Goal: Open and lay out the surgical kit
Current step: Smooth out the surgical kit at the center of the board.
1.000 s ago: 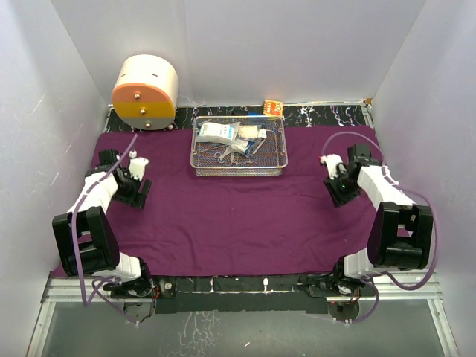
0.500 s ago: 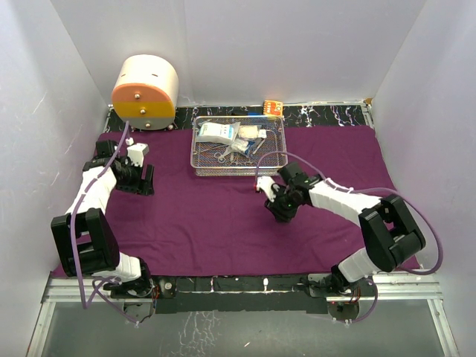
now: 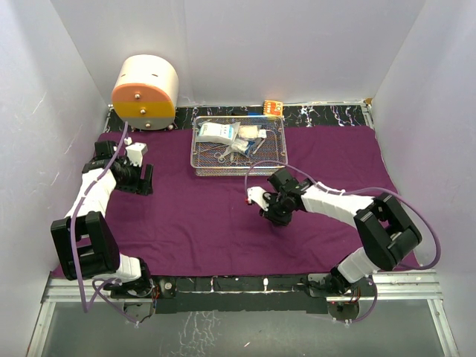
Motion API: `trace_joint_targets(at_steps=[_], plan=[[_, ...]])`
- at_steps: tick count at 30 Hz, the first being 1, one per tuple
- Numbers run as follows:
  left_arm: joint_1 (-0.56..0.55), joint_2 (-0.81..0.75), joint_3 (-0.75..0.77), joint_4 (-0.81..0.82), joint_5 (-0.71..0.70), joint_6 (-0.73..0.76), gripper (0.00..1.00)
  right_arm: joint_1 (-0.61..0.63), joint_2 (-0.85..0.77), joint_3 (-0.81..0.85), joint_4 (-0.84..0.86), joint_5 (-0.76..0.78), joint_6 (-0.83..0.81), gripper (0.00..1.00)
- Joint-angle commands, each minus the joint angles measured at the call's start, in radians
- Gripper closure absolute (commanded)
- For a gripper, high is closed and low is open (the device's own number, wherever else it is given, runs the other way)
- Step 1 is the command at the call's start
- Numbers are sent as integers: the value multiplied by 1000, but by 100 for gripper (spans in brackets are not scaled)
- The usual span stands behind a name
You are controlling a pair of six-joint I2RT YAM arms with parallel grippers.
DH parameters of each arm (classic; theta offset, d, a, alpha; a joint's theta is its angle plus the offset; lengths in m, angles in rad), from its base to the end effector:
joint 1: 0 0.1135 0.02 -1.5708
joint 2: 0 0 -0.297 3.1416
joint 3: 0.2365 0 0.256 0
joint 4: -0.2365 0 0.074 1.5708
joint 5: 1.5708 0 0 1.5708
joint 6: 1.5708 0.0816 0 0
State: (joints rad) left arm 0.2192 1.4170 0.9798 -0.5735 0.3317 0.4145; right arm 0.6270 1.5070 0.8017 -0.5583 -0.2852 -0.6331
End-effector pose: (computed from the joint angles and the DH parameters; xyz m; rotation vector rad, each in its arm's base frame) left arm 0.3041 0.0405 0.2279 0.3643 2.4818 -0.1740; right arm 0.2096 0.1802 0.1491 -1.7045 2.2316 0.4017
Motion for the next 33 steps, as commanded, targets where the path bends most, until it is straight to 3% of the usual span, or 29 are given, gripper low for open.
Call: trace_joint_targets(at_steps=[1,18,26,33], plan=[[-4,-17,13,-20,-17,26,28,38,70,-25,-143,-43,-35,82],[-7,-29,-34,-17,-77,100,27,40,-61,70,-236,154,-20,82],[-6,-27,-24,0,-62,62,26,57,-34,202,-134,-95,62,74],[-7,-44,-28,22,-48,23,26,132,98,226,39,-109,116,76]])
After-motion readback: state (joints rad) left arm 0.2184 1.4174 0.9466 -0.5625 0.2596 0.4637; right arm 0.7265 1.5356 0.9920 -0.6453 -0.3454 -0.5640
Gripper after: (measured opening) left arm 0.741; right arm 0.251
